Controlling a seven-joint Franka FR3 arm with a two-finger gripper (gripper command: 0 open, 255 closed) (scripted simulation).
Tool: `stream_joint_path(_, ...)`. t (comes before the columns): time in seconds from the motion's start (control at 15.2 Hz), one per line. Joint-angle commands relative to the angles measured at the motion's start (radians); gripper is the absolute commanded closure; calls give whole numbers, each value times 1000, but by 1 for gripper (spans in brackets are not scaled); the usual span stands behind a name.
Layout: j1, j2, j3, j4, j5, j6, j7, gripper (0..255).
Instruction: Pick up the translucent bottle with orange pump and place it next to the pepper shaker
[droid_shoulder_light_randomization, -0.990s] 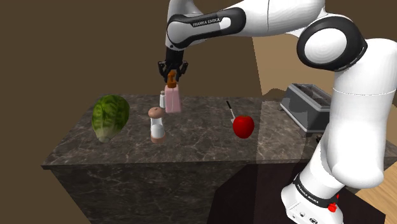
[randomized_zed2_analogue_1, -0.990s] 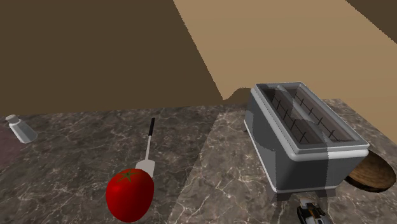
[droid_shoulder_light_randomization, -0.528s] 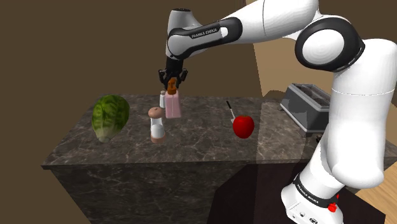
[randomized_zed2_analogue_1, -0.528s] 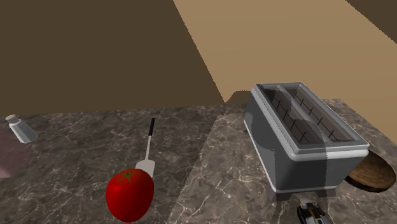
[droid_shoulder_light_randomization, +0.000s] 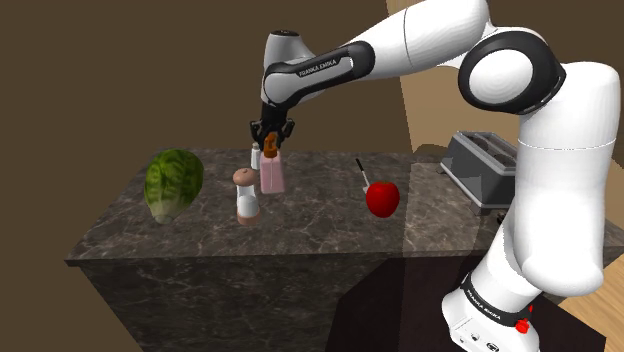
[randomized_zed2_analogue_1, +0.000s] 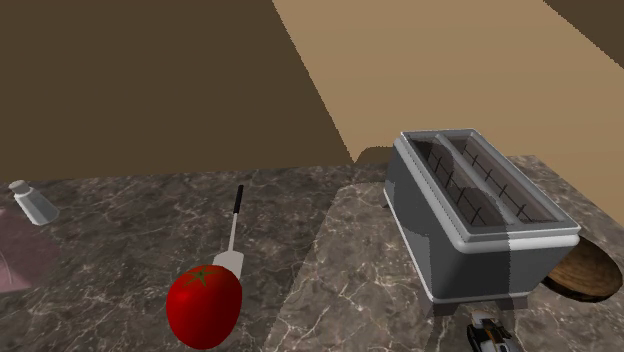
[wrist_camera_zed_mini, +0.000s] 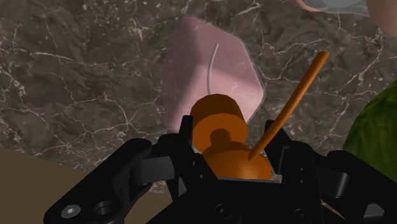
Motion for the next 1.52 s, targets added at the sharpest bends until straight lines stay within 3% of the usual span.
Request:
stream_joint_path(0.0,0,1,0,-1,0,2,0,255)
stream_joint_path(0.33,0,1,0,-1,0,2,0,255)
stream_joint_path(0.4,0,1,0,-1,0,2,0,0)
stream_joint_path(0.73,0,1,0,-1,0,2,0,0)
stream_joint_path(0.99,4,-63,-1,32,-4,-94,2,0)
stream_joint_path(1.45,4,-63,-1,32,-4,-94,2,0)
